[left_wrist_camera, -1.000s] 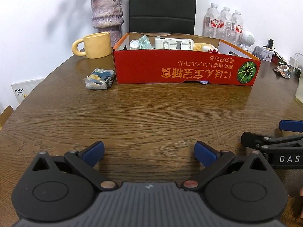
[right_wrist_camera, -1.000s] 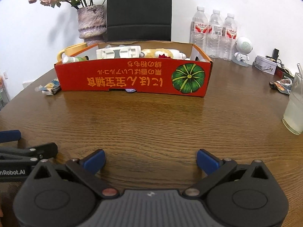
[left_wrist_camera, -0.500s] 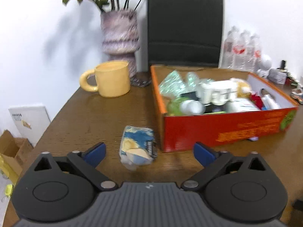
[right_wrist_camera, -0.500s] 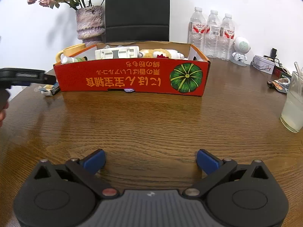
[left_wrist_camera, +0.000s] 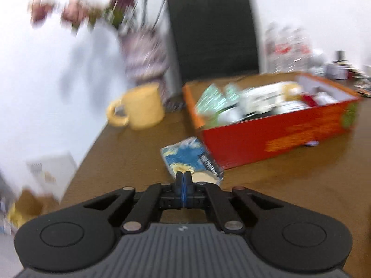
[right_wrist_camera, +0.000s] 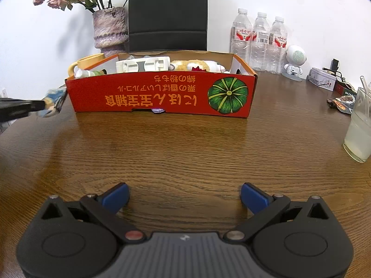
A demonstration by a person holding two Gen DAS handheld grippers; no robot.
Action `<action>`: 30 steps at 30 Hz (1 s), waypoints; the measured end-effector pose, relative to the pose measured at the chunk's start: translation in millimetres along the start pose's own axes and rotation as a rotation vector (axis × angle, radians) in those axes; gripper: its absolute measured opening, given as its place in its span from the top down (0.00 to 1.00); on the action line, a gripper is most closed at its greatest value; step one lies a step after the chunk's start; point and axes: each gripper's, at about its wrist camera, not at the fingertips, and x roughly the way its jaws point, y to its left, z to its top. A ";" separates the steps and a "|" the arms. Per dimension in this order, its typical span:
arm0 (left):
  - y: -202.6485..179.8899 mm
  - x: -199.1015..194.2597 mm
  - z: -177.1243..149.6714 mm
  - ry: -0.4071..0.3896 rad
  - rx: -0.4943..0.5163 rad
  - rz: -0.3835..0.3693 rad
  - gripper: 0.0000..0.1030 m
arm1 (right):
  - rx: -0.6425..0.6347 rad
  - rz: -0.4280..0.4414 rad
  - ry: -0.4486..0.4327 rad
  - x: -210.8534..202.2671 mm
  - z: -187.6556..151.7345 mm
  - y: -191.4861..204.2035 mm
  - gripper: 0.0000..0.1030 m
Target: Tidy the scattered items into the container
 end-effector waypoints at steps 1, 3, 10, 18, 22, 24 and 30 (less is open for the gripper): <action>-5.5 -13.2 -3.2 -0.021 0.011 -0.037 0.99 | 0.000 0.000 0.000 0.0 0.0 -0.1 0.00; -22.1 -36.9 -6.9 -0.072 0.058 -0.151 0.99 | 0.002 0.000 0.001 -0.8 -0.4 -1.0 0.00; -66.1 -63.7 -23.8 -0.217 0.327 -0.492 0.91 | -0.044 0.178 0.064 -26.3 -0.8 -40.3 0.00; -68.8 -49.6 -23.9 -0.088 0.363 -0.567 0.18 | 0.039 0.499 0.131 -39.2 9.1 -105.3 0.01; -77.0 -40.7 -17.5 -0.016 0.407 -0.618 0.25 | -0.087 0.530 0.118 -43.0 8.4 -73.8 0.04; -81.0 -36.3 -14.3 0.020 0.429 -0.643 0.42 | -0.155 0.484 0.125 -39.4 4.5 -49.4 0.20; -85.3 -23.4 -13.9 0.113 0.309 -0.655 0.88 | -0.194 0.398 0.108 -32.4 0.7 -18.1 0.80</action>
